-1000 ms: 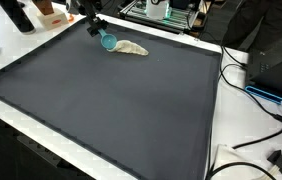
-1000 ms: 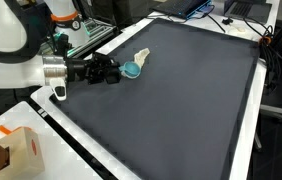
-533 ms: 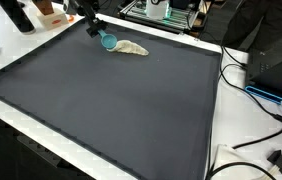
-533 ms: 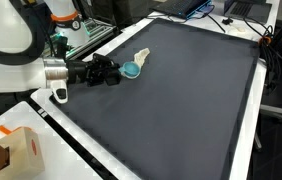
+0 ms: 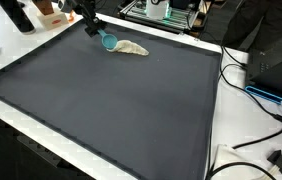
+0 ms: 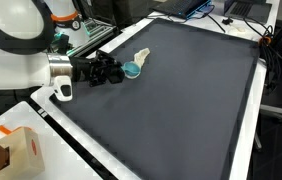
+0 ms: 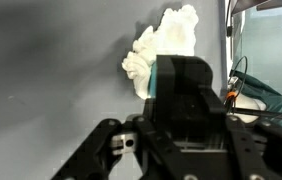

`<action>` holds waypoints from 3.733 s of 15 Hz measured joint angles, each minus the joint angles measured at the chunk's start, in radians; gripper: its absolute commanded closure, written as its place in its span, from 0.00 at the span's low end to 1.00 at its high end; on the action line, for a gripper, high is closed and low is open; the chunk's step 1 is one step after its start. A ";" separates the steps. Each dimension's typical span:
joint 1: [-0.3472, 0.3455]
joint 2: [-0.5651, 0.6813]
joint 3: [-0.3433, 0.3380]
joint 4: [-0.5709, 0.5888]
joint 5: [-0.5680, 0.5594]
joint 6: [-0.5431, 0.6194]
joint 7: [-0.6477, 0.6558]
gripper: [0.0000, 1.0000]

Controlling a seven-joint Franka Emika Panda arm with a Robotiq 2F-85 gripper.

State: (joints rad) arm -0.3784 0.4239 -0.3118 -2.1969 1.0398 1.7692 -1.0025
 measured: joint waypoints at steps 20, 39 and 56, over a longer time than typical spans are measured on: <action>0.124 -0.349 0.043 -0.226 -0.141 0.299 0.074 0.75; 0.242 -0.889 0.299 -0.340 -0.951 0.433 0.877 0.75; 0.296 -0.901 0.336 -0.228 -1.036 0.193 0.955 0.50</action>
State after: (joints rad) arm -0.0819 -0.4768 0.0246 -2.4250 0.0035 1.9627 -0.0472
